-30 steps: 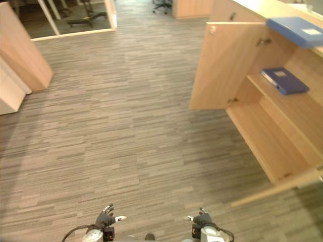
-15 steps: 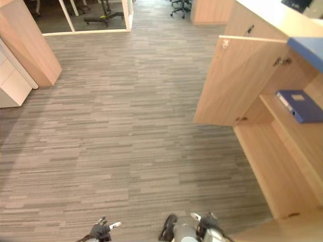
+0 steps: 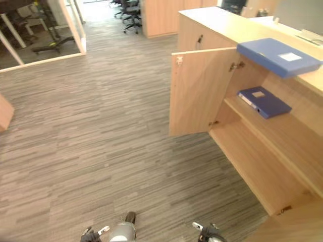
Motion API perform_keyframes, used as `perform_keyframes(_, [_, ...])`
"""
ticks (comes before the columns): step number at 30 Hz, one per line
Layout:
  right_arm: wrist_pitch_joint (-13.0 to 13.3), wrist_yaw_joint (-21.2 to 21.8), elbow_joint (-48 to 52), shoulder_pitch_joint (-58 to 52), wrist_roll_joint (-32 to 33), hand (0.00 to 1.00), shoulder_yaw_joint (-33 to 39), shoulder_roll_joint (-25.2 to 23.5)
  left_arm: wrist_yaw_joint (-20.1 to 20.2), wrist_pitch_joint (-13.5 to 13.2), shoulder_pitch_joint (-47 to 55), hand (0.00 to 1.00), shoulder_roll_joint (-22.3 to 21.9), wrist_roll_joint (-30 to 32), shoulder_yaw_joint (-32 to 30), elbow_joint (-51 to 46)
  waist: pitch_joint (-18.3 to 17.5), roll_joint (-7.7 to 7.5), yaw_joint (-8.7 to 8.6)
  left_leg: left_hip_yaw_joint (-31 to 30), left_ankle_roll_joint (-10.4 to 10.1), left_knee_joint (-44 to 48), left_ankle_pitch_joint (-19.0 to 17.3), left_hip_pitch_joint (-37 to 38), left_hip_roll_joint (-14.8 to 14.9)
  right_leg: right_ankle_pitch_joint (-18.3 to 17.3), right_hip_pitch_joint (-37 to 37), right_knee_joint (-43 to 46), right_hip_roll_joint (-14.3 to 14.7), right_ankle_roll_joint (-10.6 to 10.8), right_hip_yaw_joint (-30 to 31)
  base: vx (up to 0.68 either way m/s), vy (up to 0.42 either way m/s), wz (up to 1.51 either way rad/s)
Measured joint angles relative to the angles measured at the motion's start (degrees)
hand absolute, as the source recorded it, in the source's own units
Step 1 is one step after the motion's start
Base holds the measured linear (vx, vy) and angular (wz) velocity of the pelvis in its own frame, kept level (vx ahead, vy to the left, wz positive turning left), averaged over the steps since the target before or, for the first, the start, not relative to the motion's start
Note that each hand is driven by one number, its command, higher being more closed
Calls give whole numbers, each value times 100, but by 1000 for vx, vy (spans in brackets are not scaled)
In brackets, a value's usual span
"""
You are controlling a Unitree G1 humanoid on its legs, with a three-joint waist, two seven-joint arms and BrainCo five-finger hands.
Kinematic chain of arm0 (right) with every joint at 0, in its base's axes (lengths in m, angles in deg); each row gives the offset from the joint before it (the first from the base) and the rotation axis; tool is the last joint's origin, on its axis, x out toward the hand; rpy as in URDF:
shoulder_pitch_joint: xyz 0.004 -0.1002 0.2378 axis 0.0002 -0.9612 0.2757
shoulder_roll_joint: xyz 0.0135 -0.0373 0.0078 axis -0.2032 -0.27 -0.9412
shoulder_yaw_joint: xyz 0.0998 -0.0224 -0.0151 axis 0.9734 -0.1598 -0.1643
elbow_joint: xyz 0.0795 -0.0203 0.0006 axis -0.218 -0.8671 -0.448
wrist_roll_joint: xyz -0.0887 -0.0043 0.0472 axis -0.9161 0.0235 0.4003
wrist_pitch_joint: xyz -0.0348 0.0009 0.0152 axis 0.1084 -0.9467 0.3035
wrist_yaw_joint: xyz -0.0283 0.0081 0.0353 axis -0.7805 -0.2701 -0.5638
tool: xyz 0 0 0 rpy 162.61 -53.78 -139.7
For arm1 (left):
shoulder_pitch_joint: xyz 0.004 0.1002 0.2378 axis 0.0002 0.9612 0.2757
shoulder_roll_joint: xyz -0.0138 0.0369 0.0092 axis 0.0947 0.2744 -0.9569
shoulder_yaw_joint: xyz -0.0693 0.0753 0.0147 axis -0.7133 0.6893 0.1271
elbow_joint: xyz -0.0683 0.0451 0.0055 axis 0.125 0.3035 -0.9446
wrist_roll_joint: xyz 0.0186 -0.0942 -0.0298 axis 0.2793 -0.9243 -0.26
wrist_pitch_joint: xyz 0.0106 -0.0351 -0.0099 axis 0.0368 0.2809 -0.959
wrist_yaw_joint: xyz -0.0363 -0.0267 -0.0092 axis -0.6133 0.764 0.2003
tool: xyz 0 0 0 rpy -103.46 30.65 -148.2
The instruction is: Walk over to the cabinet, pick up the folder, carry it to the office cabinet, place the folder inside the office cabinet, then close the office cabinet door
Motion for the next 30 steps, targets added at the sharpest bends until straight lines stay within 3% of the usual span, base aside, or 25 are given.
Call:
perform_keyframes(1, [-2, 2, -2, -25, -1, 0, 30, 2, 1, 0, 39, 0, -3, 0, 9, 3, -33, 6, 0, -1, -12, -29, 318, 69, -46, -50, 15, 29, -64, 91, 97, 385, 380, -82])
perform_keyframes(2, [-14, -3, -4, -77, -3, 0, 153, -41, 10, 0, 79, 0, 77, -2, 34, 14, -113, -80, -15, 137, -30, 67, 501, 112, -232, -133, -27, 106, -309, 268, 276, 364, 381, -64])
perform_keyframes(3, [-38, 5, -6, -84, -13, 0, 284, -81, 19, -11, 76, 0, 153, 10, 157, 46, -125, -151, -26, 273, 69, 66, 447, 138, -346, -102, -80, 168, -492, 449, 349, 428, 532, -85])
perform_keyframes(4, [-90, 12, -11, -102, -46, 0, 476, -108, 24, -10, 74, 0, 225, 57, 311, 52, -193, -203, -3, 606, 300, 131, 300, 150, -537, -74, -280, 347, -787, 579, 491, 316, 454, -76])
perform_keyframes(8, [-150, 37, 64, -119, -234, 0, 820, -94, 40, -5, 138, 0, 233, 263, 487, 70, -245, -118, 91, 1416, 678, -17, 94, 607, -879, -190, -809, 1461, -1423, 785, 697, 161, 355, -103])
perform_keyframes(10, [-173, 43, 257, -199, -233, 0, 1011, -111, 60, -14, 204, 0, 279, 353, 686, 163, -287, -80, -9, 1881, 862, -414, 121, 1116, -1107, -227, -1227, 2650, -1975, 591, 129, 76, 344, -98])
perform_keyframes(12, [-92, 40, 292, -201, -237, 0, 996, -100, 60, -9, 227, 0, 284, 422, 690, 177, -283, -92, -50, 2170, 982, -731, 167, 1425, -1186, -208, -1411, 3152, -2359, 189, -697, 17, 248, -84])
perform_keyframes(14, [-51, 50, 284, -200, -233, 0, 984, -89, 64, -12, 245, 0, 290, 485, 701, 178, -291, -54, -116, 2416, 987, -870, 167, 1557, -1125, -224, -1457, 3043, -2312, 228, -1012, -9, 154, -82])
perform_keyframes(16, [-4, 88, 266, -130, -230, 0, 946, -92, 86, -11, 231, 0, 321, 467, 725, 186, -236, -47, -204, 2602, 1012, -946, 134, 1550, -950, -298, -1627, 2573, -1938, 378, -1135, -12, 25, -74])
perform_keyframes(18, [6, 92, 288, -75, -231, 0, 927, -98, 93, -11, 156, 0, 330, 446, 723, 194, -110, -57, -247, 2648, 928, -953, 61, 1560, -786, -304, -1836, 2460, -1649, 394, -1270, -45, -58, -54])
perform_keyframes(20, [32, 93, 293, -100, -251, 0, 839, -97, 114, -11, 131, 0, 389, 455, 724, 220, -39, -150, -246, 2648, 834, -954, 1, 1624, -721, -251, -1927, 2137, -1494, 328, -1323, -47, -104, -20])
perform_keyframes(21, [34, 92, 331, -249, -250, 0, 744, -88, 133, 1, 129, 0, 427, 465, 710, 236, -20, -265, -269, 2567, 769, -940, -15, 1681, -725, -88, -1889, 2134, -1502, 176, -1359, 50, -162, 25])
perform_keyframes(25, [22, 90, 457, -547, -250, 0, 727, -96, 179, 24, 137, 0, 313, 504, 474, 199, -43, -234, -273, 2211, 527, -902, -56, 1682, -473, -374, -1741, 1969, -1187, 84, -1660, 127, -177, 19])
perform_keyframes(28, [-14, 85, 464, -728, -225, 0, 768, -137, 232, 52, 208, 0, 276, 516, 384, 148, -86, -192, -326, 1908, 296, -307, -386, 1460, -90, -437, -1326, 1507, -791, 55, -2026, 210, -206, 39])
perform_keyframes(30, [-20, 83, 520, -781, -224, 0, 784, -135, 236, 59, 227, 0, 198, 460, 202, 59, -121, -138, -312, 1878, 95, 898, -859, 963, 220, -413, -1062, 1155, -474, 30, -2148, 213, -103, 27])
